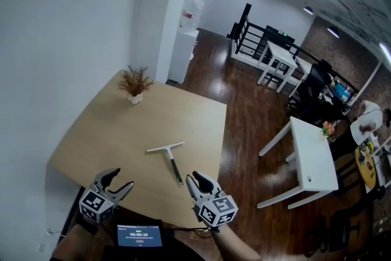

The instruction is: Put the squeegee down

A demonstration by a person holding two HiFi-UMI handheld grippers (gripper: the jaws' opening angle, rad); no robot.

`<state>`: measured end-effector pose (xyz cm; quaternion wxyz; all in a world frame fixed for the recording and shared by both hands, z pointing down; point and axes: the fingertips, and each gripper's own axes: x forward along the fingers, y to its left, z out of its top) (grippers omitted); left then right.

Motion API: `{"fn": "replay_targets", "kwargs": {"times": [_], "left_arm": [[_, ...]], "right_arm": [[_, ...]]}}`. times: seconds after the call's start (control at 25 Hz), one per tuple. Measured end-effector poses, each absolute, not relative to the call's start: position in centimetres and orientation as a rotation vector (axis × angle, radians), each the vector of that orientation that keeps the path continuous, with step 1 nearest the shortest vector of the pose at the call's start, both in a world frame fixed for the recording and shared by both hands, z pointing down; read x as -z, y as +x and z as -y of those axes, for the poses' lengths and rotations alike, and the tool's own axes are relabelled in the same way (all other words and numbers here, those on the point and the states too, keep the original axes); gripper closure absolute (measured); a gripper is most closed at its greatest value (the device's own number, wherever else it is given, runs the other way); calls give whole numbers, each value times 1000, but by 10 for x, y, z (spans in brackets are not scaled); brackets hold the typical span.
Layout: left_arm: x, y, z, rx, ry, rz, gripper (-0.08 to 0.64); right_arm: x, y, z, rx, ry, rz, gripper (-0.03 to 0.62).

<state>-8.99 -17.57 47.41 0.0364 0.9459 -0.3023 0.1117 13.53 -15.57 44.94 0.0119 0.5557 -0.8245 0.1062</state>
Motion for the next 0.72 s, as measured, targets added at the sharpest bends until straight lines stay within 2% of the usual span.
{"fn": "replay_targets", "kwargs": {"times": [0.72], "left_arm": [[-481, -97, 173, -274, 2837, 950, 293]], "right_arm": [[-455, 130, 148, -383, 1710, 2572, 471]]}}
